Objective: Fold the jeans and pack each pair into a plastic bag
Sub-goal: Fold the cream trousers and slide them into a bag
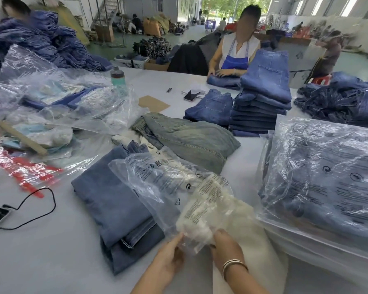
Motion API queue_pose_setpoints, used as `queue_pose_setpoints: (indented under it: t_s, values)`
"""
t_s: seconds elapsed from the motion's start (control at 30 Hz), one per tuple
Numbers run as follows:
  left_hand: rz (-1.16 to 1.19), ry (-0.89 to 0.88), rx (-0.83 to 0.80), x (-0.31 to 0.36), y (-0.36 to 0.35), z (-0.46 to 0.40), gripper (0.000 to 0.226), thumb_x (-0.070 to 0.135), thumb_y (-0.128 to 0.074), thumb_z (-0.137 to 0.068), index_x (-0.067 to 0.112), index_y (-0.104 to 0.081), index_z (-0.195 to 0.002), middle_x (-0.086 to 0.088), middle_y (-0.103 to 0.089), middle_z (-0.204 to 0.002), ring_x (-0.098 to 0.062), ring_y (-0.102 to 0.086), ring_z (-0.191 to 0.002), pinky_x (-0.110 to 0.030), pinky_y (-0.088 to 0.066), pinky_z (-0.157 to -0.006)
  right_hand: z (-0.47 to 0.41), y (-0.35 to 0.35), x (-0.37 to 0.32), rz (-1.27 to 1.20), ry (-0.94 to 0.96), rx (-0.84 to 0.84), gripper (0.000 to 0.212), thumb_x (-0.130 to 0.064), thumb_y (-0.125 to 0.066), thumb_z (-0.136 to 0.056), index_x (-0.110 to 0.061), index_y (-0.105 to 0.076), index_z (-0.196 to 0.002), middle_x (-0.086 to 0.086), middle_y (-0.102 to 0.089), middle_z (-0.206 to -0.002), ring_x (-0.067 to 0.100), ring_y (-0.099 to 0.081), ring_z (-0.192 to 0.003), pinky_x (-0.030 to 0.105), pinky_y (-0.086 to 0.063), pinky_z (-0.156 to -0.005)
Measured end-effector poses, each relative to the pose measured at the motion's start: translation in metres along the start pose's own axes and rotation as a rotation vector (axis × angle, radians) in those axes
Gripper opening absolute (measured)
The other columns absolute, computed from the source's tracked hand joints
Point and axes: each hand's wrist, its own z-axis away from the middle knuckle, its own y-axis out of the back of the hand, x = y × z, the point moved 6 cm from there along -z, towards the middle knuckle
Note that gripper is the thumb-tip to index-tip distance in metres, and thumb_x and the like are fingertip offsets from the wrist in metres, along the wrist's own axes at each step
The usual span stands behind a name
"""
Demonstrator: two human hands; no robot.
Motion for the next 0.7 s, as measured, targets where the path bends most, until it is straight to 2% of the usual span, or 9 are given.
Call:
queue_pose_setpoints:
  t_s: [0.1, 0.17, 0.27, 0.4, 0.47, 0.5, 0.57, 0.63, 0.7]
  values:
    - [0.091, -0.042, -0.089, 0.019, -0.023, 0.0, 0.038, 0.033, -0.063, -0.085, 0.006, -0.065, -0.111, -0.012, -0.073, -0.091, -0.026, -0.067, -0.087, -0.036, -0.055, -0.072, 0.007, 0.011, 0.008, -0.268, -0.031, 0.134, 0.047, -0.012, -0.059, -0.084, -0.019, -0.053, -0.13, 0.0, -0.058, -0.125, 0.021, -0.057, -0.112, 0.022, -0.041, -0.093]
    - [0.061, -0.086, -0.152, 0.029, -0.034, 0.001, 0.049, 0.047, -0.061, -0.081, 0.008, -0.064, -0.112, -0.01, -0.074, -0.089, -0.021, -0.066, -0.083, -0.033, -0.054, -0.073, 0.016, 0.025, 0.01, -0.514, -0.049, 0.28, 0.047, 0.001, -0.065, -0.074, -0.017, -0.065, -0.117, -0.009, -0.067, -0.107, 0.016, -0.062, -0.099, 0.007, -0.039, -0.082]
    - [-0.122, -0.108, -0.245, 0.032, -0.05, 0.005, 0.061, 0.067, -0.05, -0.078, 0.024, -0.065, -0.118, -0.001, -0.07, -0.115, -0.015, -0.06, -0.111, -0.04, -0.043, -0.101, 0.02, 0.043, 0.011, -0.812, -0.1, 0.478, 0.047, 0.012, -0.061, -0.068, -0.031, -0.068, -0.087, -0.02, -0.065, -0.073, 0.001, -0.058, -0.069, 0.004, -0.039, -0.062]
    - [-0.314, -0.14, -0.25, 0.012, -0.079, 0.018, 0.06, 0.051, -0.062, -0.073, 0.016, -0.061, -0.121, 0.001, -0.062, -0.115, -0.012, -0.055, -0.109, -0.03, -0.046, -0.089, 0.016, 0.053, -0.006, -0.94, -0.091, 0.589, 0.043, 0.014, -0.059, -0.071, -0.027, -0.065, -0.085, -0.016, -0.065, -0.078, -0.003, -0.056, -0.069, 0.007, -0.042, -0.061]
    - [-0.185, -0.123, -0.23, -0.005, -0.075, 0.016, 0.067, 0.046, -0.068, -0.073, 0.004, -0.058, -0.124, -0.008, -0.066, -0.113, -0.018, -0.062, -0.104, -0.03, -0.05, -0.09, 0.009, 0.043, -0.014, -0.912, -0.07, 0.439, 0.043, 0.005, -0.065, -0.074, -0.024, -0.065, -0.106, -0.019, -0.068, -0.091, 0.006, -0.062, -0.09, 0.008, -0.043, -0.075]
    - [-0.019, -0.121, -0.219, -0.005, -0.066, 0.014, 0.073, 0.053, -0.071, -0.069, -0.001, -0.061, -0.117, -0.013, -0.072, -0.099, -0.017, -0.069, -0.09, -0.027, -0.054, -0.082, 0.004, 0.032, -0.02, -0.795, -0.03, 0.259, 0.049, -0.008, -0.069, -0.077, -0.024, -0.058, -0.122, -0.014, -0.066, -0.111, 0.014, -0.059, -0.108, 0.013, -0.042, -0.089]
    - [0.202, -0.168, -0.135, 0.001, -0.035, 0.006, 0.065, 0.047, -0.067, -0.081, -0.006, -0.06, -0.117, -0.016, -0.074, -0.084, -0.02, -0.072, -0.075, -0.025, -0.057, -0.065, 0.005, -0.001, -0.025, -0.247, 0.048, -0.161, 0.069, -0.047, -0.061, -0.084, -0.034, -0.032, -0.145, -0.007, -0.04, -0.147, 0.017, -0.033, -0.138, 0.042, -0.023, -0.113]
    - [0.182, -0.239, 0.022, 0.012, -0.006, 0.001, 0.045, 0.022, -0.059, -0.092, 0.001, -0.051, -0.132, -0.022, -0.067, -0.111, -0.033, -0.067, -0.101, -0.038, -0.055, -0.084, 0.012, -0.023, -0.021, 0.032, 0.1, -0.37, 0.069, -0.064, -0.044, -0.085, -0.043, -0.02, -0.147, -0.016, -0.01, -0.158, 0.013, -0.002, -0.147, 0.065, 0.004, -0.108]
    - [-0.085, -0.377, 0.38, 0.025, 0.031, 0.002, 0.055, 0.007, -0.068, -0.085, -0.002, -0.045, -0.134, -0.017, -0.06, -0.123, -0.034, -0.059, -0.11, -0.039, -0.046, -0.093, 0.02, -0.029, -0.01, 0.023, 0.069, -0.397, 0.065, -0.061, -0.044, -0.087, -0.046, -0.02, -0.146, -0.018, 0.003, -0.158, 0.011, 0.009, -0.146, 0.066, 0.012, -0.106]
